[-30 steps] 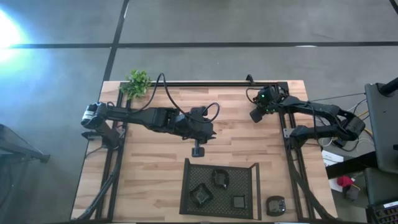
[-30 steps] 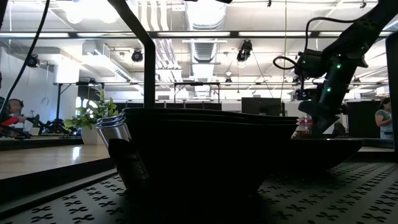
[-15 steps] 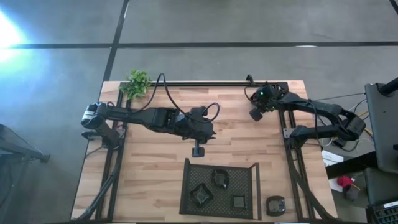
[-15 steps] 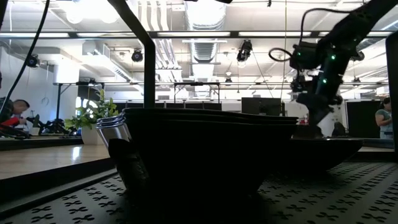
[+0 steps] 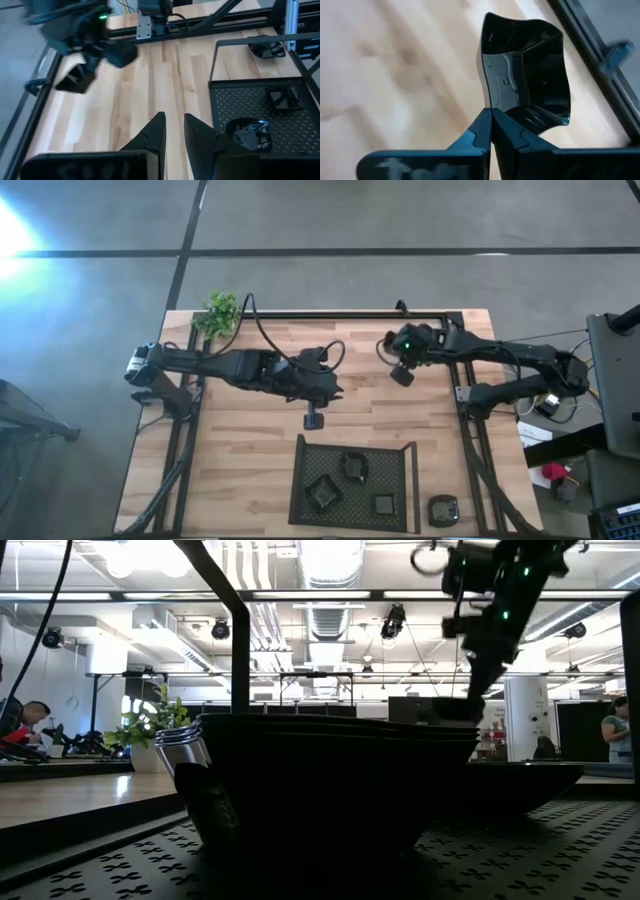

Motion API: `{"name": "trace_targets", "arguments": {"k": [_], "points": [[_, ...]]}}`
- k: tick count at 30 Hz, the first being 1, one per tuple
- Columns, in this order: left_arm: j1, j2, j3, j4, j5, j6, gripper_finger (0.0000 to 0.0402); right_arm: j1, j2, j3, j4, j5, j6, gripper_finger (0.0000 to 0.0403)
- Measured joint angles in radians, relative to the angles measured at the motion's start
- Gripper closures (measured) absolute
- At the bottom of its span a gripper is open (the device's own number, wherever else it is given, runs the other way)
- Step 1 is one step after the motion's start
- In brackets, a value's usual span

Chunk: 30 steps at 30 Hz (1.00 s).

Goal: Pick & Place Mini shaped plates
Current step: Stack the distorted square plate on top of the other distorted square plates on the shelf

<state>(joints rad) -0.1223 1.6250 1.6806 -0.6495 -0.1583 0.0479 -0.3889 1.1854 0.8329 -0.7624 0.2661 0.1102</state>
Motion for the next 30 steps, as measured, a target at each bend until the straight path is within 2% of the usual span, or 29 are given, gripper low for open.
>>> {"name": "trace_targets", "arguments": {"k": [10, 15, 20, 30], "points": [[0.0, -0.057, 0.0, -0.06, -0.027, -0.012, 0.0339, 0.35, 0.011, 0.12, -0.019, 0.063, 0.092, 0.0395], [0.0, -0.076, 0.0, -0.078, -0.027, -0.029, 0.0339, 0.501, 0.06, 0.19, -0.02, 0.115, 0.1, 0.0395], [0.0, -0.102, 0.0, -0.099, -0.027, -0.04, 0.0339, 0.622, 0.164, 0.279, -0.02, 0.164, 0.079, 0.0395], [0.0, -0.14, 0.0, -0.162, -0.053, -0.066, 0.0339, 0.815, 0.437, 0.509, -0.114, 0.163, 0.143, 0.0395]]}}
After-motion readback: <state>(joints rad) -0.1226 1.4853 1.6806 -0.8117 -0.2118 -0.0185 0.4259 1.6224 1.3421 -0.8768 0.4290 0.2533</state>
